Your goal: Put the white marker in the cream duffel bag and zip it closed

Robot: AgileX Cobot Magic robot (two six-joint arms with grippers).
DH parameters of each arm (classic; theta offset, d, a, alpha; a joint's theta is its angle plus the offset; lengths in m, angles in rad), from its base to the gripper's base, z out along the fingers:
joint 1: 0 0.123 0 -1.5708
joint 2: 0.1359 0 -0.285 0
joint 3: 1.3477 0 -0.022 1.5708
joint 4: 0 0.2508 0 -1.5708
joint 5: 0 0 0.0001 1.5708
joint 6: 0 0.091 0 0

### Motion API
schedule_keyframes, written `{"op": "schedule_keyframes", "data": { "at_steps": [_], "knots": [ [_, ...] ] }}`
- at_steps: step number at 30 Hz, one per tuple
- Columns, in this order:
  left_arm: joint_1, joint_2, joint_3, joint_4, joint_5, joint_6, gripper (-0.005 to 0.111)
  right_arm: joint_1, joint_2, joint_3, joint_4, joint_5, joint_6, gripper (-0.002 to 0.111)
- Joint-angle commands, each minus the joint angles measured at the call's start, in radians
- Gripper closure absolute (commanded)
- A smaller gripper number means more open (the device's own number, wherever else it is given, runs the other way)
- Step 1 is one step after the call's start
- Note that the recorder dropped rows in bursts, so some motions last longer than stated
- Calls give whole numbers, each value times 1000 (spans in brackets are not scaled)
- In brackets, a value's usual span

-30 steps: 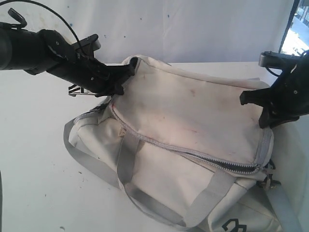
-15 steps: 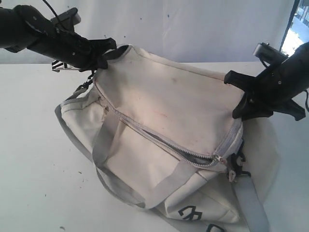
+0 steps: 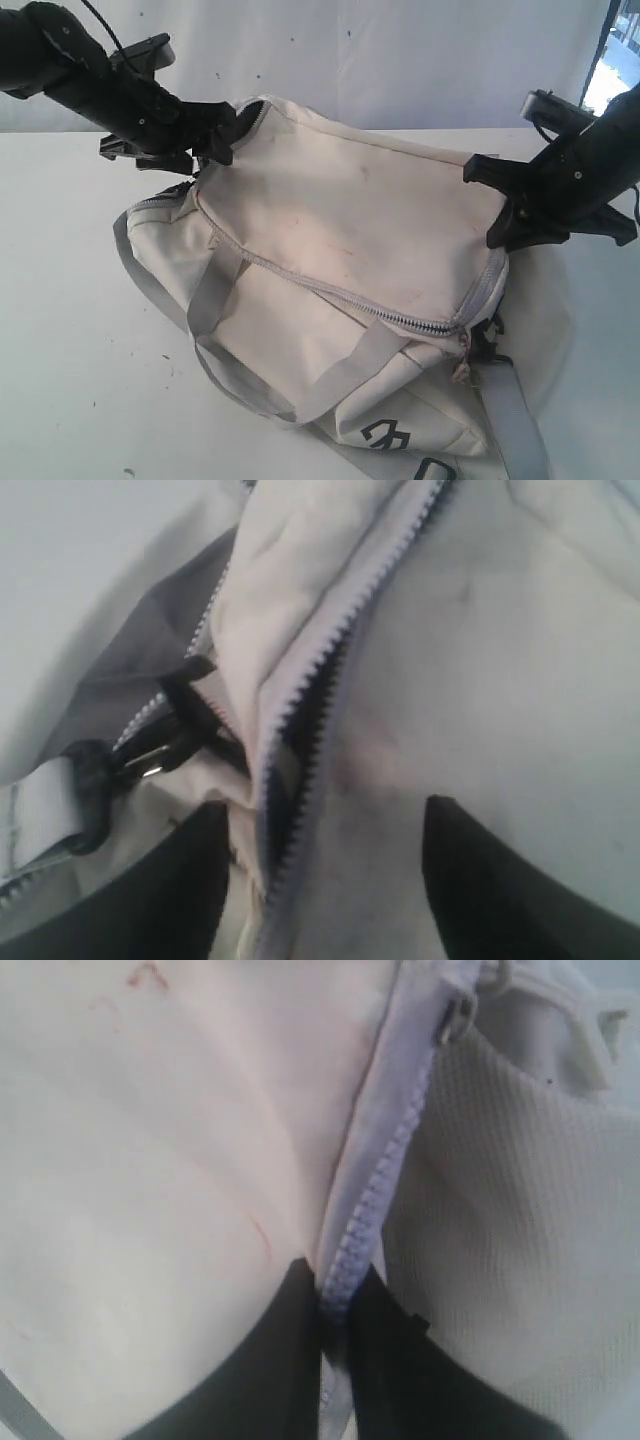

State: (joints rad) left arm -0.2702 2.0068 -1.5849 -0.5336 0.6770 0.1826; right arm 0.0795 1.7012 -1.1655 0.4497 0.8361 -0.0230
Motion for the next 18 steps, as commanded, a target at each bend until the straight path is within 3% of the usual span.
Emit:
{"op": "schedule_keyframes", "data": {
  "at_steps": [1, 6, 11, 14, 18],
  "knots": [
    [28, -30, -10, 46, 90, 5, 31, 0, 1, 4, -29, -10, 0, 108],
    [28, -97, -10, 49, 197, 22, 31, 0, 1, 4, -28, -9, 0, 108],
    [14, -147, -10, 47, 347, 31, 38, 0, 1, 4, -28, -13, 0, 108],
    [-14, -163, -10, 49, 424, 35, 47, 0, 1, 4, -28, -15, 0, 108],
    [-96, -201, 8, 99, 460, 20, 48, 0, 1, 4, -28, -15, 0, 108]
  ]
}}
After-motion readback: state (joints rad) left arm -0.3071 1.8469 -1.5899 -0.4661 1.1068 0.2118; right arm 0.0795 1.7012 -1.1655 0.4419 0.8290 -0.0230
